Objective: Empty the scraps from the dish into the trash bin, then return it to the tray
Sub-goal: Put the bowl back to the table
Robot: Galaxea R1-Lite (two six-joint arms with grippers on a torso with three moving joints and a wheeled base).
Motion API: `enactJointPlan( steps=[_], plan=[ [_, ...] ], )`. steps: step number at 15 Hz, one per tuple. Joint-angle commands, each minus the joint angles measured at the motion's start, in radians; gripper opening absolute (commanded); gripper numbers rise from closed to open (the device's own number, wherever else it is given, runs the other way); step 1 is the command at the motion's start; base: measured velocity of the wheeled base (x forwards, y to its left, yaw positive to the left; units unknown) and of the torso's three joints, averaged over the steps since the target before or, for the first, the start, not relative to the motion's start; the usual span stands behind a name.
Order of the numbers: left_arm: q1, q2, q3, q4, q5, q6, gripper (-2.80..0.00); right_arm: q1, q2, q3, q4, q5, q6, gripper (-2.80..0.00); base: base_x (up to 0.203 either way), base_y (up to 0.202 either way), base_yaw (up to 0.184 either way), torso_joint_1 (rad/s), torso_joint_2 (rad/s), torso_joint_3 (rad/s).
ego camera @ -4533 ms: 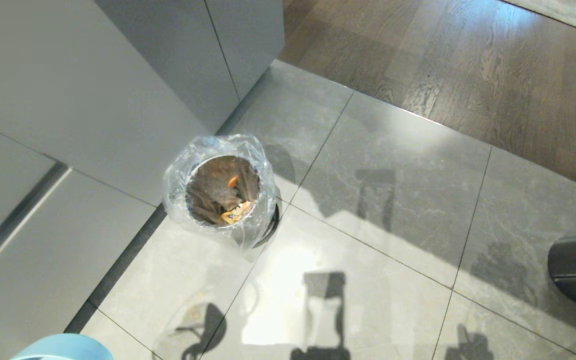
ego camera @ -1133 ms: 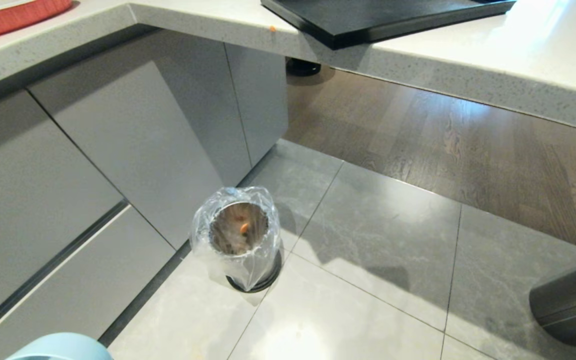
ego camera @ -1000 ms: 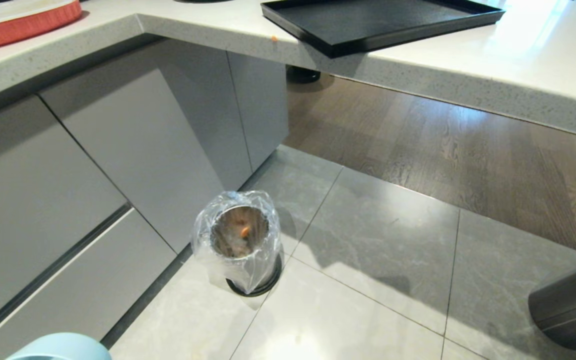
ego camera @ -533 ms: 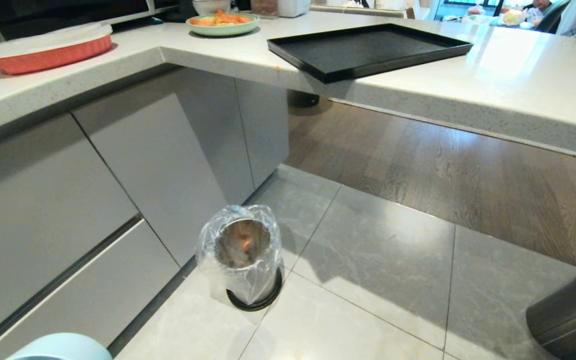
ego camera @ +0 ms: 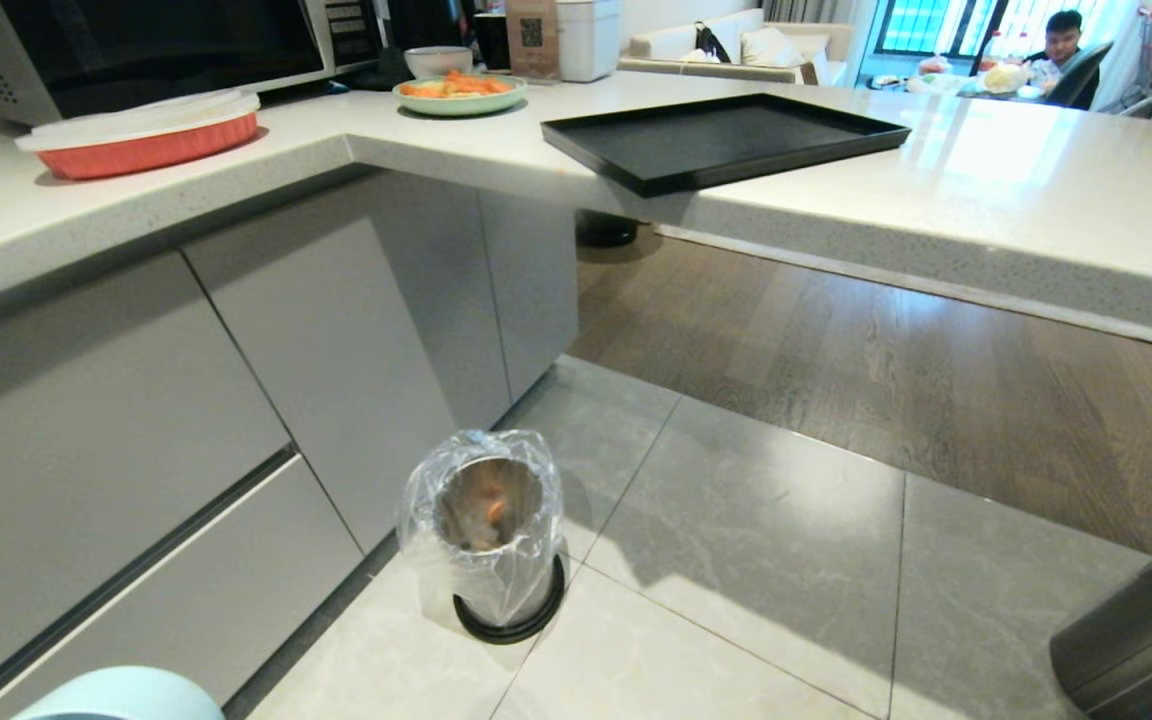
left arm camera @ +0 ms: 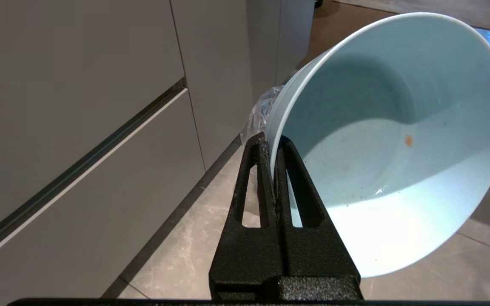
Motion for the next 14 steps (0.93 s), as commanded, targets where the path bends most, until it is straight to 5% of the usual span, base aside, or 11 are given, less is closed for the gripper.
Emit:
enactJointPlan(
  steps=[1, 14],
  plan=[
    [0.0, 0.001, 0.0, 0.0, 0.0, -0.001, -2.8, 0.0, 0.0, 0.0, -0.001, -0.001, 0.001, -2.8, 0.0, 0.0, 0.0, 0.0, 0.0, 0.0],
    [0.0, 0.001, 0.0, 0.0, 0.0, -0.001, -2.8, 0.0, 0.0, 0.0, -0.001, -0.001, 0.001, -2.8, 0.0, 0.0, 0.0, 0.001, 0.0, 0.014]
  ],
)
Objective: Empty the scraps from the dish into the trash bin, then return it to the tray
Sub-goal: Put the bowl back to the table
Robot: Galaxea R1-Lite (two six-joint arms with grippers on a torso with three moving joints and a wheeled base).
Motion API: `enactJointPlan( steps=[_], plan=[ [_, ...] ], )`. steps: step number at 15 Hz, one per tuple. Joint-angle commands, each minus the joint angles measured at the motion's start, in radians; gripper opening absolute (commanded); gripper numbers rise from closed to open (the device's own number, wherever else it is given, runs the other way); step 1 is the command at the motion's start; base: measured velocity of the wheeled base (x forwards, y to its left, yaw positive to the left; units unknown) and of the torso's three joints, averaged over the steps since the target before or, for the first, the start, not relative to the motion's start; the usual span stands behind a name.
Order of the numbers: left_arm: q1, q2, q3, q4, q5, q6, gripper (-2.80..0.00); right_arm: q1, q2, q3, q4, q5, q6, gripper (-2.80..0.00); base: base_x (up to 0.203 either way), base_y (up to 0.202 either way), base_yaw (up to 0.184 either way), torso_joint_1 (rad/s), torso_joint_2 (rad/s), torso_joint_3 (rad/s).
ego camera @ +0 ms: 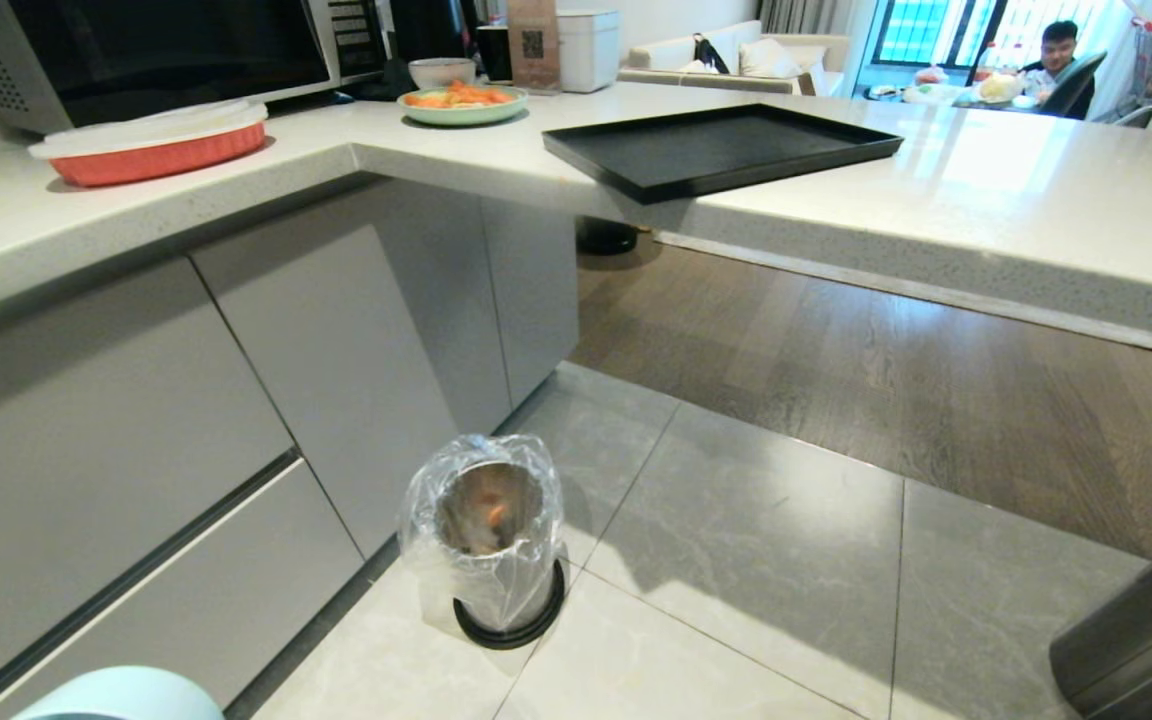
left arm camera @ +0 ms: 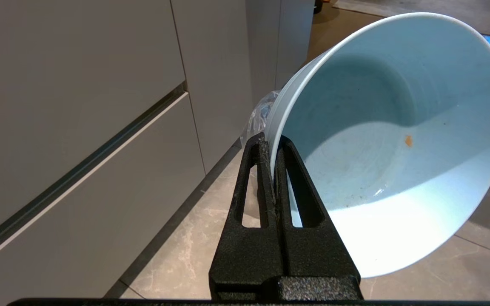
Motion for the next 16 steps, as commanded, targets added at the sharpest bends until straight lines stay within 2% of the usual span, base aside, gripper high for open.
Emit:
enactJointPlan(
  steps=[1, 16],
  plan=[
    [0.0, 0.001, 0.0, 0.0, 0.0, 0.0, -2.8, 0.0, 0.0, 0.0, 0.0, 0.0, 0.001, -2.8, 0.0, 0.0, 0.0, 0.0, 0.0, 0.0],
    [0.0, 0.001, 0.0, -0.002, -0.001, -0.002, -2.8, 0.0, 0.0, 0.0, 0.0, 0.0, 0.001, -2.8, 0.0, 0.0, 0.0, 0.0, 0.0, 0.0]
  ],
)
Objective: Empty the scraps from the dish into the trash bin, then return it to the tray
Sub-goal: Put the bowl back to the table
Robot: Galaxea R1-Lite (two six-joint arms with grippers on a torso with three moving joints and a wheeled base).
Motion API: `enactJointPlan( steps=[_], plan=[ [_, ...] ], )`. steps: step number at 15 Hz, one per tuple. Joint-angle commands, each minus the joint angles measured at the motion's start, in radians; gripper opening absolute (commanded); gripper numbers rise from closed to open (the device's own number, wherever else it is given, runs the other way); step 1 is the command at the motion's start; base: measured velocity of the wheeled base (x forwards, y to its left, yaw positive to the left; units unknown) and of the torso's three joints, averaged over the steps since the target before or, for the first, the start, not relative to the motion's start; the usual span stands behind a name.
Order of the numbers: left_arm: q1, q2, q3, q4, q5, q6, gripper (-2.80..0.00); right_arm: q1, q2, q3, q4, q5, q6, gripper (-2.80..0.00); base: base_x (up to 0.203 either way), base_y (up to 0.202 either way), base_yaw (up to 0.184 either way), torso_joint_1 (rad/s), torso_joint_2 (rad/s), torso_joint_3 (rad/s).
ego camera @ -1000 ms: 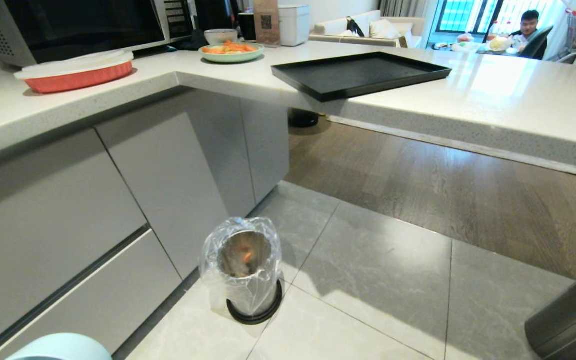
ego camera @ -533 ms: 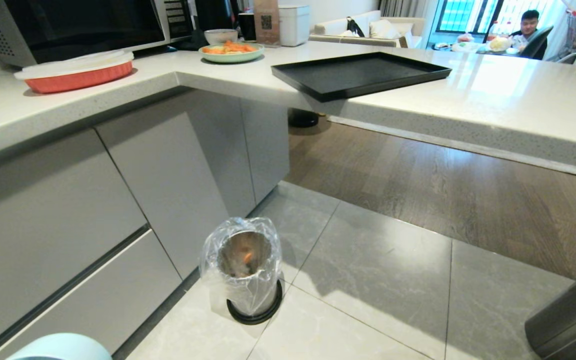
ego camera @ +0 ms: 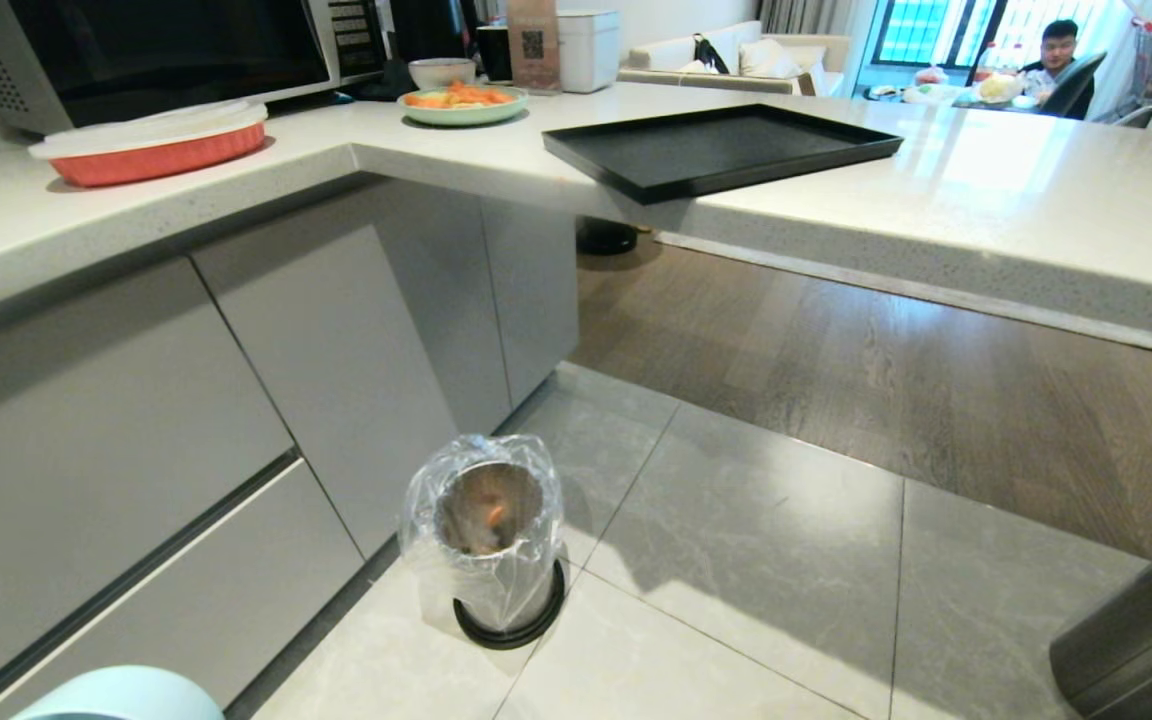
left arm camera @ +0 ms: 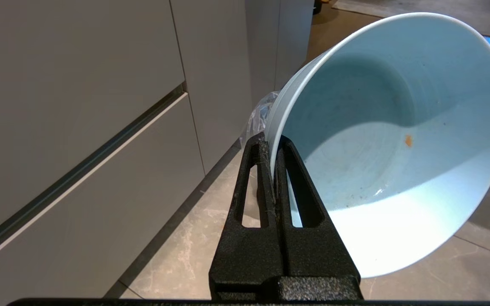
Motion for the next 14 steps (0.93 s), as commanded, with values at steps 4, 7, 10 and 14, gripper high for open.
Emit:
enactJointPlan(
  steps=[4, 7, 10, 14],
  plan=[
    [0.0, 0.001, 0.0, 0.0, -0.001, -0.002, -2.8, 0.0, 0.0, 0.0, 0.0, -0.001, 0.001, -2.8, 0.0, 0.0, 0.0, 0.0, 0.0, 0.0],
    [0.0, 0.001, 0.0, 0.0, 0.001, -0.002, -2.8, 0.0, 0.0, 0.0, 0.0, -0.001, 0.001, -2.8, 0.001, 0.055, -0.013, 0.002, 0.0, 0.002],
    [0.0, 0.001, 0.0, 0.0, -0.001, 0.0, -2.8, 0.0, 0.0, 0.0, 0.0, -0.001, -0.001, -2.8, 0.0, 0.187, -0.002, 0.0, 0.0, 0.001],
    [0.0, 0.001, 0.0, 0.0, -0.001, 0.0, -2.8, 0.0, 0.0, 0.0, 0.0, -0.001, 0.001, -2.8, 0.0, 0.163, 0.001, 0.002, 0.0, 0.0]
  ],
)
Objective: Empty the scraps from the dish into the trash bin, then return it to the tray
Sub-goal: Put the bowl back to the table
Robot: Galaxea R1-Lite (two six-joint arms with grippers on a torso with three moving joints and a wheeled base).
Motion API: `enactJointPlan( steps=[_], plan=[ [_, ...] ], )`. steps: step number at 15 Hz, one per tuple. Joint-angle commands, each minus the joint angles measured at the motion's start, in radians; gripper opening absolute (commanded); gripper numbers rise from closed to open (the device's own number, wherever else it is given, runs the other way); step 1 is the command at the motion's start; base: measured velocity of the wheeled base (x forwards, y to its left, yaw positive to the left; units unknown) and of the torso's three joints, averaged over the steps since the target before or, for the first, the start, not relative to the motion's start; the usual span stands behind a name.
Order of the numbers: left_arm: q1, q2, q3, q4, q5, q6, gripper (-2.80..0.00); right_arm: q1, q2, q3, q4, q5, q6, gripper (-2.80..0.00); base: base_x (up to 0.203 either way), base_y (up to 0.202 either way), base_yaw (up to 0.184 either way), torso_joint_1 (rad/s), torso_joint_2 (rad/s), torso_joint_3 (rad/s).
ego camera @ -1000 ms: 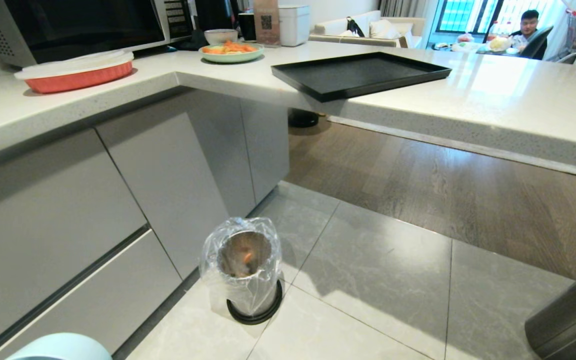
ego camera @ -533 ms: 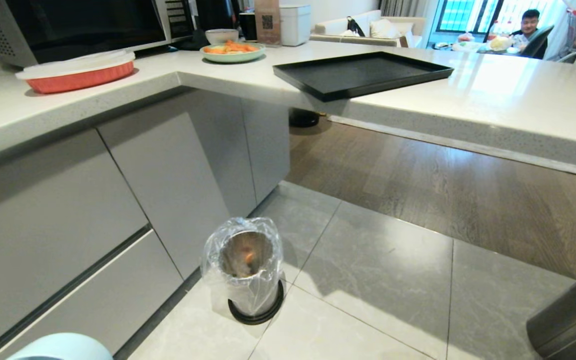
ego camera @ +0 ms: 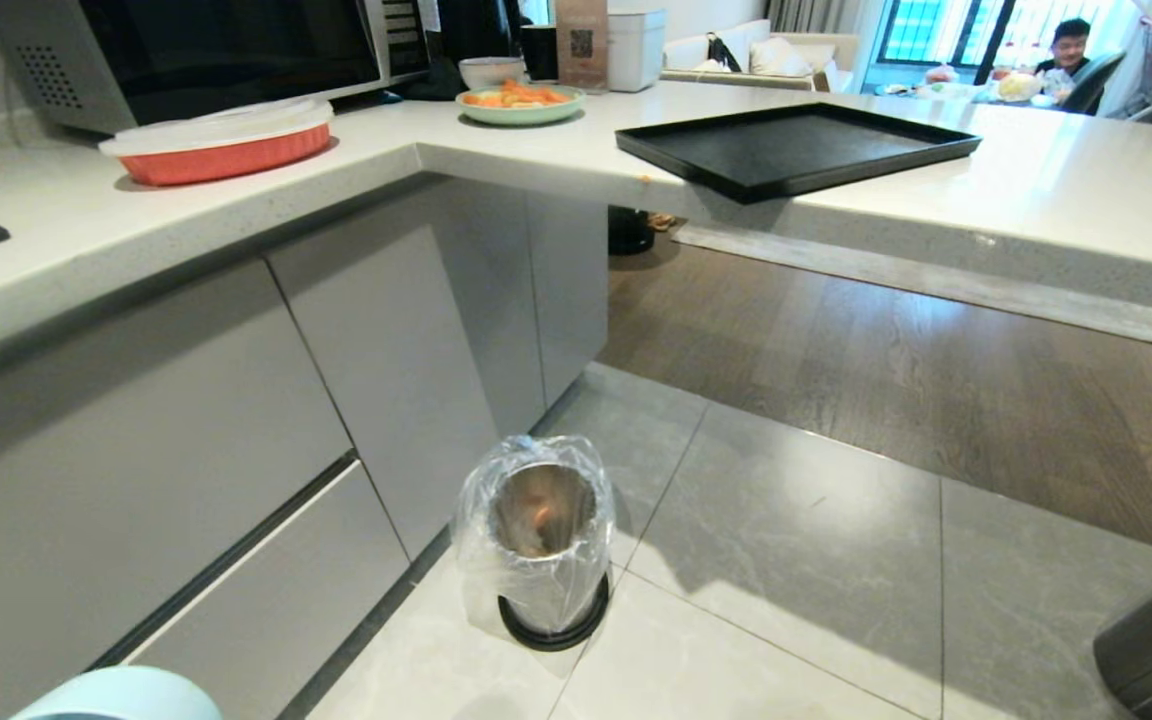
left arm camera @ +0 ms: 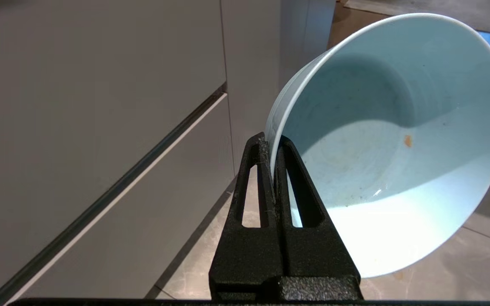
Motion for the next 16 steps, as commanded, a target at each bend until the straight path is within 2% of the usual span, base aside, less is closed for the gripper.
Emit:
enactJointPlan(
  steps=[1, 16],
  plan=[
    [0.0, 0.001, 0.0, -0.001, -0.001, 0.0, -2.8, 0.0, 0.0, 0.0, -0.001, -0.001, 0.001, -2.8, 0.0, 0.0, 0.0, 0.0, 0.0, 0.0],
    [0.0, 0.001, 0.0, -0.001, -0.001, 0.0, -2.8, 0.0, 0.001, 0.0, -0.001, -0.001, 0.001, -2.8, 0.0, 0.0, 0.0, 0.0, 0.0, 0.0]
  ],
)
